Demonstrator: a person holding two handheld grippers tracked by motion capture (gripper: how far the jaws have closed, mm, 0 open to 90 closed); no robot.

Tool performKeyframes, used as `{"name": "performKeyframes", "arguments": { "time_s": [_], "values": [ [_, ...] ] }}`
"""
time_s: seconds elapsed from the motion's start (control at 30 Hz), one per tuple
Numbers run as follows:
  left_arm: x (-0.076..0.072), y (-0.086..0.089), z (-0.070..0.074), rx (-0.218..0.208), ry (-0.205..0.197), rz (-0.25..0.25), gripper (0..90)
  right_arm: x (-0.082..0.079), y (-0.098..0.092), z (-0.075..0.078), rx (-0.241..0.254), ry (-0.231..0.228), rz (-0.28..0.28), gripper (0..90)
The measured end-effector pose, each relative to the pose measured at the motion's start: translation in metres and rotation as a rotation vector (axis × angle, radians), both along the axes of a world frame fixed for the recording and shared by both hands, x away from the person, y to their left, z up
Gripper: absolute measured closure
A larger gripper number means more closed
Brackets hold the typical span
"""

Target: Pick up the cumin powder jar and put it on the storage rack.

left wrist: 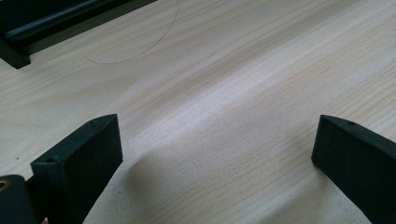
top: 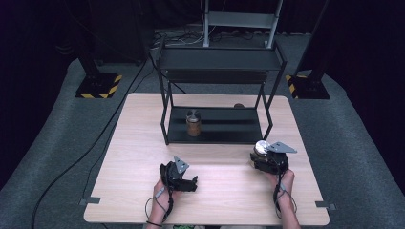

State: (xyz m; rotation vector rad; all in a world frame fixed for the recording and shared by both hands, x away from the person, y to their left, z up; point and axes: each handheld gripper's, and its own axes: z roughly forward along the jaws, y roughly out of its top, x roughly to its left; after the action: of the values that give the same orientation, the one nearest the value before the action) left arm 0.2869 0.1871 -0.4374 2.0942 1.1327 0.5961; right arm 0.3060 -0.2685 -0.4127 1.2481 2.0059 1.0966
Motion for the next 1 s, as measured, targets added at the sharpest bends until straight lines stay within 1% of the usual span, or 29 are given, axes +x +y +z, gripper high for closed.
{"name": "performKeyframes", "arguments": {
  "time_s": [0.27,0.53,1.0],
  "values": [
    [0.0,0.0,0.0,0.001,-0.001,-0.001,1.5,0.001,0.003,0.009,-0.005,-0.019,0.008,30.1],
    [0.0,0.0,0.0,0.0,-0.001,-0.001,1.5,0.005,0.005,0.015,-0.006,-0.03,0.016,30.1],
    [0.0,0.0,0.0,0.0,0.0,-0.003,1.6,0.014,0.011,0.028,-0.019,-0.05,0.036,30.1]
  ]
}}
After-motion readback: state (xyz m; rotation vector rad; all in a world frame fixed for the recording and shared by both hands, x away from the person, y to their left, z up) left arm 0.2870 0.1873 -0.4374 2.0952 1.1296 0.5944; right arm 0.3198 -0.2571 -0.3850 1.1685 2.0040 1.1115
